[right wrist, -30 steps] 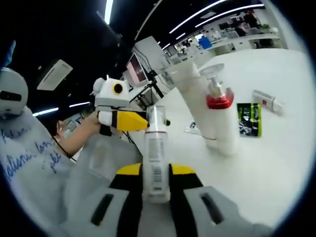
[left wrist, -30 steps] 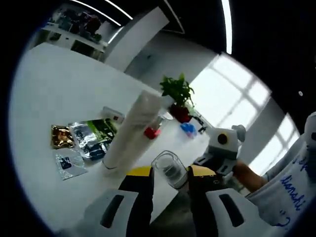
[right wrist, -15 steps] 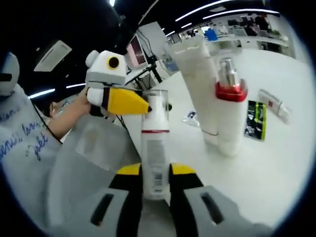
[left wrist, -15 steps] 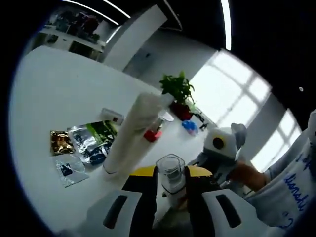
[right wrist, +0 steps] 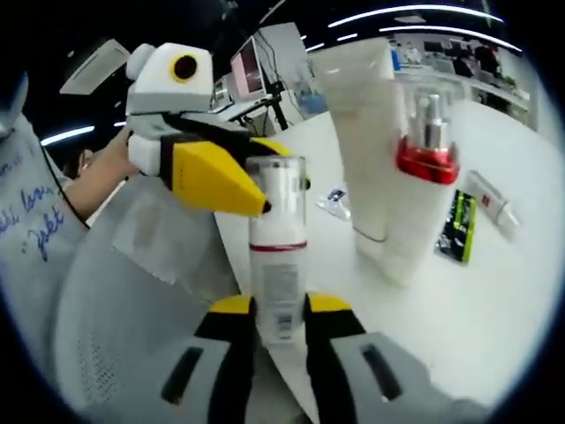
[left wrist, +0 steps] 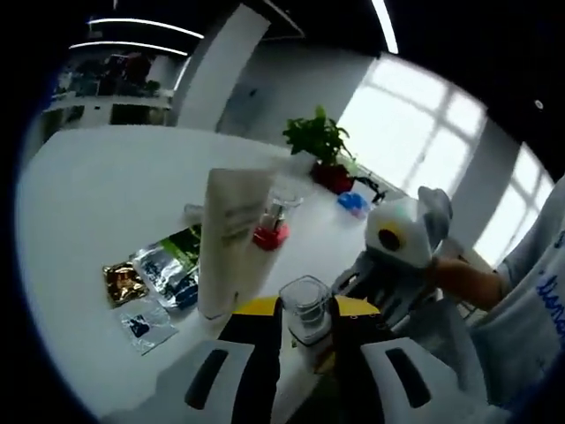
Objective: Arrange the skincare products in the storage area until every visible bottle or jar stands upright without overlapping.
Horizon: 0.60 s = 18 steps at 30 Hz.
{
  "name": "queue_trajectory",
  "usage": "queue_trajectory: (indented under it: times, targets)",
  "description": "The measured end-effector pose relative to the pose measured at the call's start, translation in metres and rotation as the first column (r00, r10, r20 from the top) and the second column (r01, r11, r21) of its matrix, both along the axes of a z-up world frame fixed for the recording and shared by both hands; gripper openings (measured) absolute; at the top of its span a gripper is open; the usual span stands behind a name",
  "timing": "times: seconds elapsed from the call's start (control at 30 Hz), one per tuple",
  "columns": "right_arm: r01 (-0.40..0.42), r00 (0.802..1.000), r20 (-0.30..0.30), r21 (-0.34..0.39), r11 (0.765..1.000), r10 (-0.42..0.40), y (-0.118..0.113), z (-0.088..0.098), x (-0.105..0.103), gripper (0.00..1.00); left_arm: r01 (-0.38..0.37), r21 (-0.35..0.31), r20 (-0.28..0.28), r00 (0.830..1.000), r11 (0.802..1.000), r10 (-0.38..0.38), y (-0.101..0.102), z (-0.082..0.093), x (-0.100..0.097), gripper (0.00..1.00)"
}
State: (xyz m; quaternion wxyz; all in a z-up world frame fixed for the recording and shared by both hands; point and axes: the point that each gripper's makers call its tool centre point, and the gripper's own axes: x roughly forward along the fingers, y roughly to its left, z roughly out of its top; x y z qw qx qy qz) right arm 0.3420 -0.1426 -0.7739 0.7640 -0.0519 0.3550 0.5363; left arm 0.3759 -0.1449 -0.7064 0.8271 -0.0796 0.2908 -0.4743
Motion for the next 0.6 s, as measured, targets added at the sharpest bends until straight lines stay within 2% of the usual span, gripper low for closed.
queue_trajectory:
  times: [0.07,0.3,0.37,0.47,0.6]
  targets:
    - [0.011,1.0,0.007,0.003,1.0,-0.011,-0.001,0.0,0.003,0.23,0.01,0.046,0.026,1.0,0.999,-0.011,0.0,-0.003,-0.001,0.18]
    - [0.028,0.999,0.03,0.014,1.0,-0.028,-0.004,0.004,0.008,0.2,0.013,0.066,0.063,0.998,0.998,-0.017,-0.003,-0.003,0.003,0.18]
    - [0.023,0.999,0.046,0.003,1.0,-0.023,-0.005,0.003,0.01,0.2,0.018,0.077,0.068,0.997,0.997,-0.023,-0.005,-0.004,0.004,0.18]
    - [0.012,0.995,0.102,-0.028,1.0,-0.009,-0.006,-0.003,0.015,0.2,0.025,0.11,0.081,0.996,0.994,-0.034,-0.005,-0.007,0.005,0.18]
    - [-0.002,0.991,0.135,-0.032,0.999,0.007,-0.003,-0.009,0.021,0.2,0.033,0.155,0.104,0.993,0.987,-0.05,-0.007,-0.01,0.006,0.18]
